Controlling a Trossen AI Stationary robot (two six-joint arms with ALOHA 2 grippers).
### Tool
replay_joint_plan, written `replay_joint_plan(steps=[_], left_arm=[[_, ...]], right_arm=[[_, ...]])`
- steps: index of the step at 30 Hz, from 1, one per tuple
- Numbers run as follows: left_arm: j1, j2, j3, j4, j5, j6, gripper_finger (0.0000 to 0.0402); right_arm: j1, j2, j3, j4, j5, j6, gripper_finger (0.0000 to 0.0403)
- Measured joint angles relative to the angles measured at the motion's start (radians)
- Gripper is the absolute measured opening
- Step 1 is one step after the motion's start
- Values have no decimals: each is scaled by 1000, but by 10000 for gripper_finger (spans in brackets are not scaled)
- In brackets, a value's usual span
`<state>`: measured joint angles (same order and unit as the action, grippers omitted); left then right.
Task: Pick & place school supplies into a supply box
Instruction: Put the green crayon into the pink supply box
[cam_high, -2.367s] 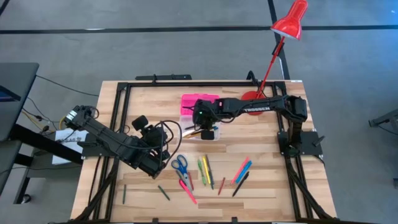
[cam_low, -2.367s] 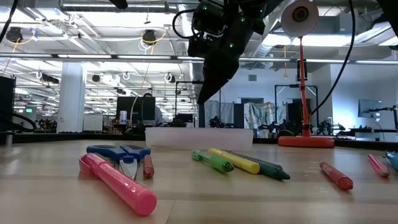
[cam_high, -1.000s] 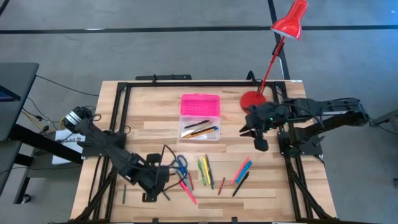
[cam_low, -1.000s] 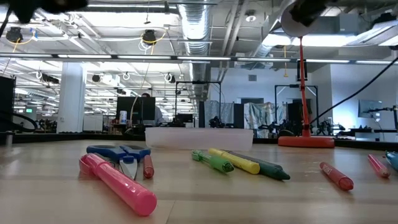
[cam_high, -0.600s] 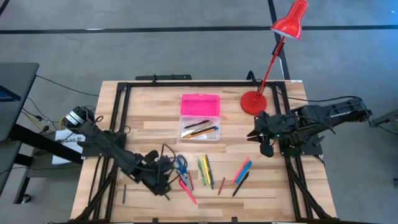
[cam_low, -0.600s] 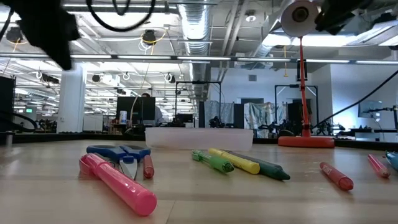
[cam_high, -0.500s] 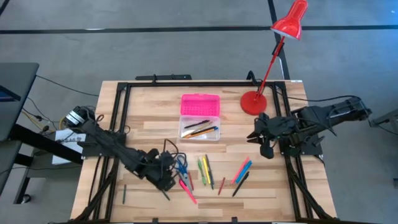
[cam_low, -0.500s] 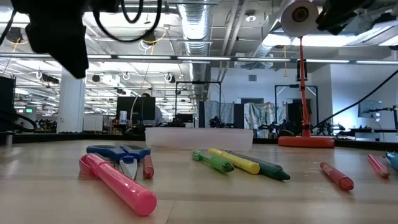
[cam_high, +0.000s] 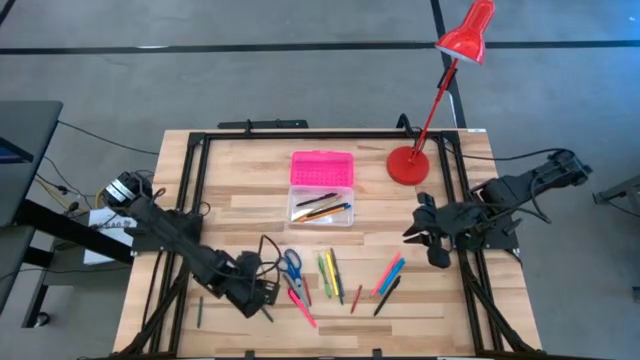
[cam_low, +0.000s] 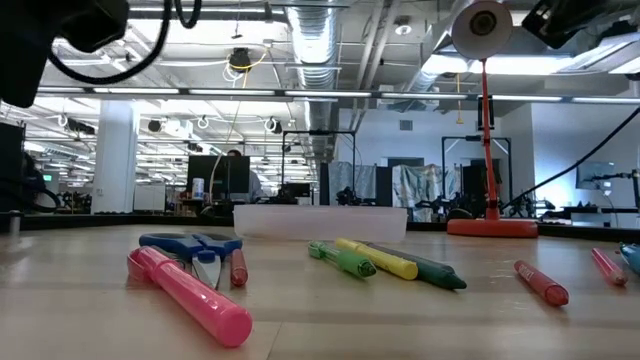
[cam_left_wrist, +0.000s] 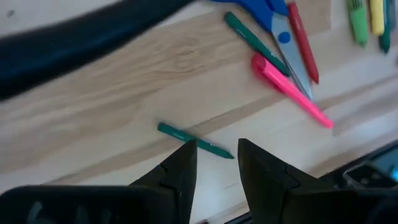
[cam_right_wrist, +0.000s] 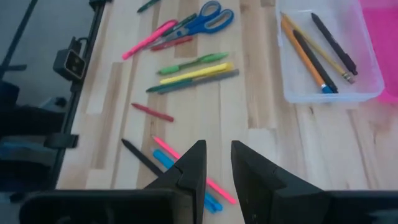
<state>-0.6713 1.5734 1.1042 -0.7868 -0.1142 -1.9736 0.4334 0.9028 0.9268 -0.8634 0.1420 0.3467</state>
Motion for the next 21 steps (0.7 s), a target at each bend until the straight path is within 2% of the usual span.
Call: replay_joint_plan(steps=[5,7,12,17,21], left_arm=[[-53,49,0,17,-18,-140,109],[-65,97,0,85,-6,-166,109],[-80,197,-1,240,-2,-187,109],[-80,246,-1,280,49,-196,109],[-82,247,18,248,53,-196,109]], right_arm=[[21,0,0,-16,22,-29,68],[27,0,0,-26,22,-33,68],[33,0,0,-46,22,-40,68],[32,0,0,-45,21,-41,68],[32,0,1,-46,18,-41,68]])
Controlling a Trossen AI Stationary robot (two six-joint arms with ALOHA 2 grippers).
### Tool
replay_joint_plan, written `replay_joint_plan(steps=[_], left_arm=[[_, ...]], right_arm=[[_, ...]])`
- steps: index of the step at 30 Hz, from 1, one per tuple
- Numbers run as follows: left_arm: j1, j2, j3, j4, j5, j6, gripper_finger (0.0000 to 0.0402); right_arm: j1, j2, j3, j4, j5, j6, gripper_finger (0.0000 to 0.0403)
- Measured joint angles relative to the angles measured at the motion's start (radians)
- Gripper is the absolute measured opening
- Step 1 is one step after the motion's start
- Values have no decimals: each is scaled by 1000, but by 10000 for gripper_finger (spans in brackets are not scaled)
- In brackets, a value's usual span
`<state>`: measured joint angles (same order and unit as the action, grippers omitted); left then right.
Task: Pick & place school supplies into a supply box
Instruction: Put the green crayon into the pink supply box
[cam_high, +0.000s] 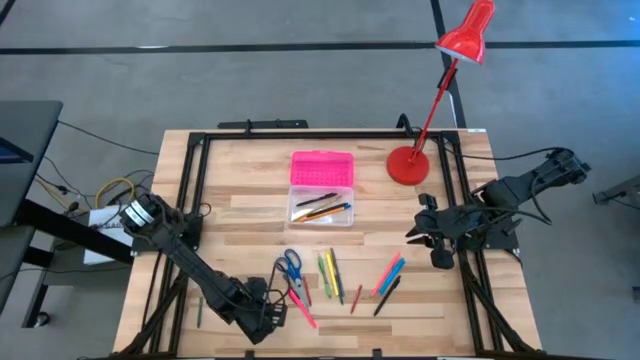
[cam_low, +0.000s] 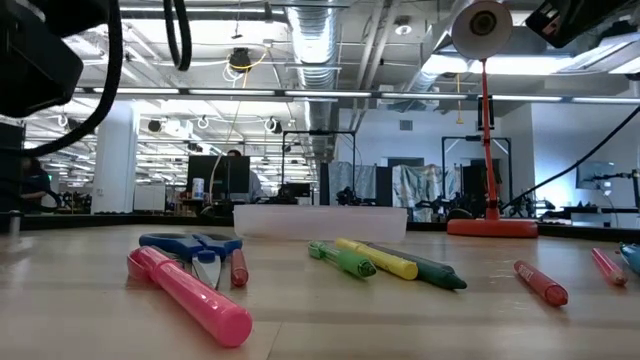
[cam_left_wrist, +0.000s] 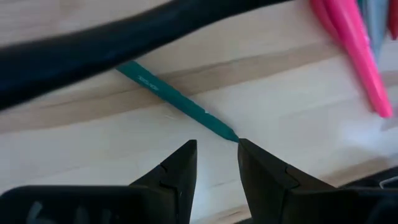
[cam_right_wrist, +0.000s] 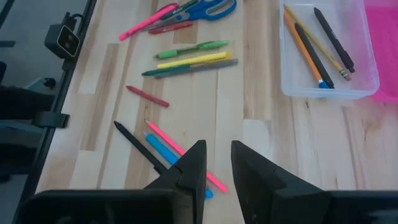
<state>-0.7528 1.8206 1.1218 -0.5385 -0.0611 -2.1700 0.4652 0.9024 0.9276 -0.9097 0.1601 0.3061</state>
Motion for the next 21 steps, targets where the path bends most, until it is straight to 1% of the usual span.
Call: replay_joint_plan(steps=[3,10,21], left_arm=[[0,0,14,-70,1,0,109],[10,3,16,-103,0,0,109],[27,96,22,-51,13,2,109]], right_arm=[[0,0,0,1,0,0,68],[0,0,0,5,0,2,68],[9,0,0,6,-3,18,68]])
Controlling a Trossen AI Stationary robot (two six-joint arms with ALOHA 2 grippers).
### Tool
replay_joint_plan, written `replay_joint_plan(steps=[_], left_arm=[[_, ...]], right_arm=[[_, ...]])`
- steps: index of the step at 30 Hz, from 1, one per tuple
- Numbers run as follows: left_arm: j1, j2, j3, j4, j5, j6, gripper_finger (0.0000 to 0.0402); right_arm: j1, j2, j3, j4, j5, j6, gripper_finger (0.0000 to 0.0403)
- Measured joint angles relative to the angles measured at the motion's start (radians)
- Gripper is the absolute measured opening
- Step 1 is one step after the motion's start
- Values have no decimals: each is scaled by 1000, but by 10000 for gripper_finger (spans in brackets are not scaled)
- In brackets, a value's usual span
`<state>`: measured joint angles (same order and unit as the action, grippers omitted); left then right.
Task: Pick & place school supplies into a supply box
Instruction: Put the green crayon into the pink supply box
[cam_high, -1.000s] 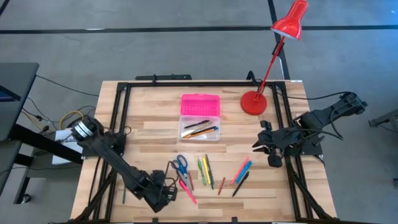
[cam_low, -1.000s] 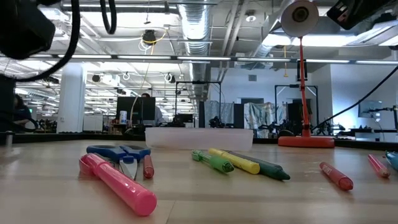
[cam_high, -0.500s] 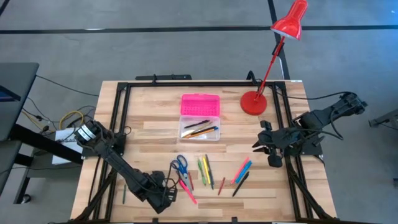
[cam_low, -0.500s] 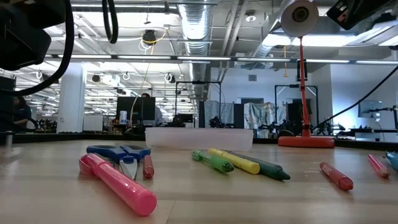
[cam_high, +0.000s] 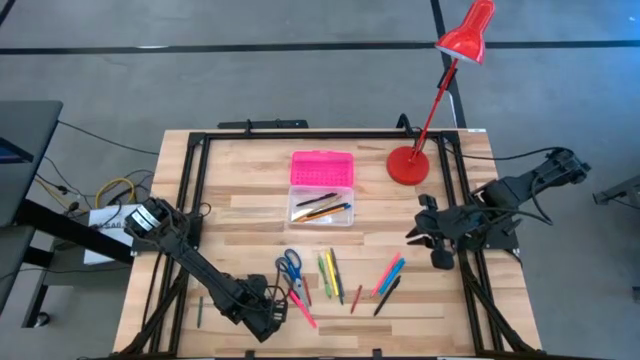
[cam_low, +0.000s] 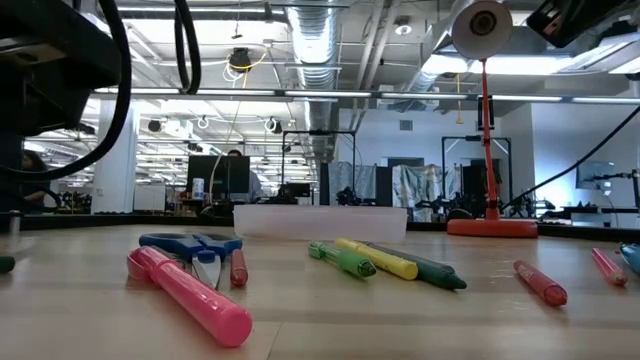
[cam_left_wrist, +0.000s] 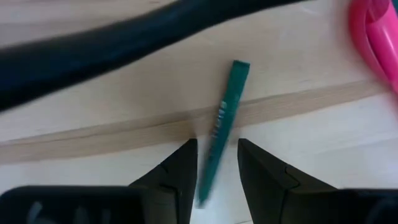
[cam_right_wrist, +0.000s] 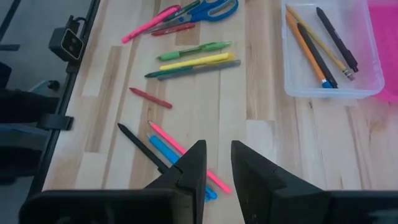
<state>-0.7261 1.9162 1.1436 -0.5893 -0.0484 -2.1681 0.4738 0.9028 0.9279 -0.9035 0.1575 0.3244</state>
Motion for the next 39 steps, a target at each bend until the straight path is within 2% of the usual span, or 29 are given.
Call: replay_joint_plan(steps=[4,6,11,15,19,23,30,39], left_arm=[[2,2,1,-15,0,47,109],[2,2,1,-28,0,121,109],[1,3,1,-68,0,349,90],[0,3,1,-99,-15,502,50],[-2,3,0,-80,-75,755,14],[-2,3,-2,-69,-111,958,17],[-2,5,-3,-65,-140,1048,74],[0,8,-4,-66,-144,1084,78]], right_arm=[[12,0,0,0,0,-8,68],[13,0,0,0,2,-16,68],[8,0,0,0,4,-35,68],[8,0,0,0,7,-36,68],[8,0,0,0,26,-36,68],[9,0,0,0,28,-17,68],[17,0,0,3,28,9,68],[24,0,0,25,46,10,68]])
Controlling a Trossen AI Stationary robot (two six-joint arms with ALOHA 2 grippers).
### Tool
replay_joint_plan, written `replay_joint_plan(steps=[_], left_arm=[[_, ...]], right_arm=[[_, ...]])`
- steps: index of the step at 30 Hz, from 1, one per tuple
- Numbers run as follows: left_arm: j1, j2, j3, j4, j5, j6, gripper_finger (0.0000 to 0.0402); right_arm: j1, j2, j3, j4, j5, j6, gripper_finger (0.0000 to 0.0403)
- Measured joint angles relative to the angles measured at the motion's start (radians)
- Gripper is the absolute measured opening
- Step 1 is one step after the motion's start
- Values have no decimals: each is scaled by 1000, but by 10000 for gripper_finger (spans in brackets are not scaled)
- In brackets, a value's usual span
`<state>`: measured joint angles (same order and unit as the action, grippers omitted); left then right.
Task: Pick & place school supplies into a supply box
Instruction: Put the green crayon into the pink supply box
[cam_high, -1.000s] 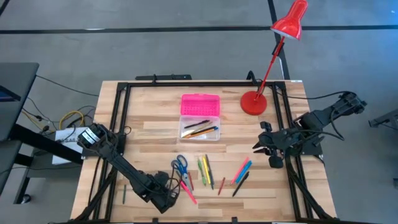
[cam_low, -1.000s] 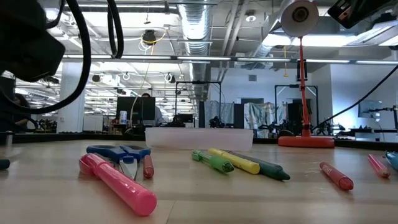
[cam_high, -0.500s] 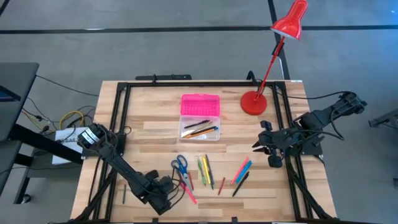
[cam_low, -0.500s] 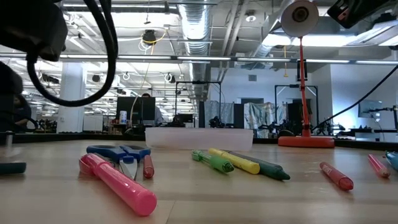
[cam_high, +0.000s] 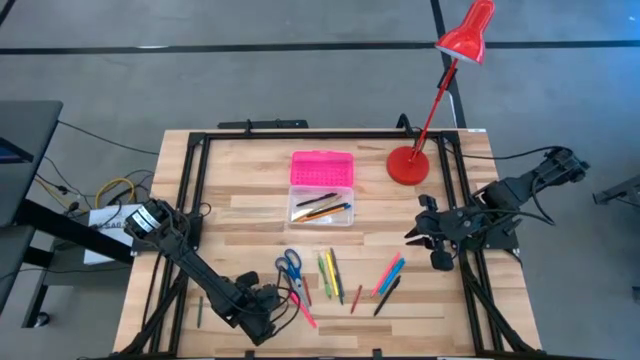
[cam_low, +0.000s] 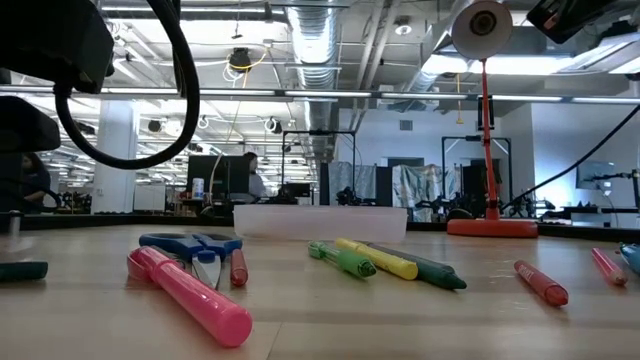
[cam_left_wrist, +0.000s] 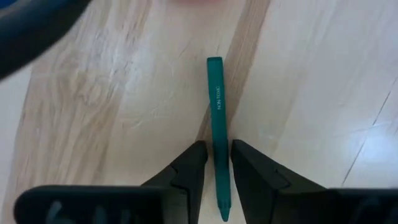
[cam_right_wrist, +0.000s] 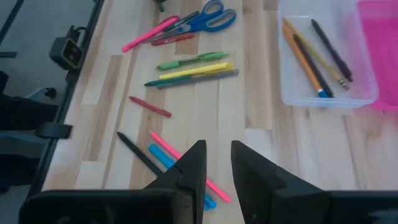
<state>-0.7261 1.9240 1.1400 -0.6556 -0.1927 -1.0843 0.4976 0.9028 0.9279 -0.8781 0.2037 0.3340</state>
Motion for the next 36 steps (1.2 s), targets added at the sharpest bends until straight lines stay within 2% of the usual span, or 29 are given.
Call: replay_joint_plan(steps=[4,10,16,26,30,36], left_arm=[[2,-2,-11,3,16,-55,61],[3,-3,-11,-1,23,-59,11],[3,-2,4,-11,11,-81,17],[32,12,89,-69,-16,6,7],[63,14,120,-78,-41,62,6],[108,12,186,-133,-14,179,4]], right_arm=[[0,0,0,2,14,7,68],[0,0,0,4,14,27,68],[0,0,0,4,15,33,68],[0,0,0,4,38,33,68],[0,1,0,4,38,33,68],[0,2,0,4,38,52,68]])
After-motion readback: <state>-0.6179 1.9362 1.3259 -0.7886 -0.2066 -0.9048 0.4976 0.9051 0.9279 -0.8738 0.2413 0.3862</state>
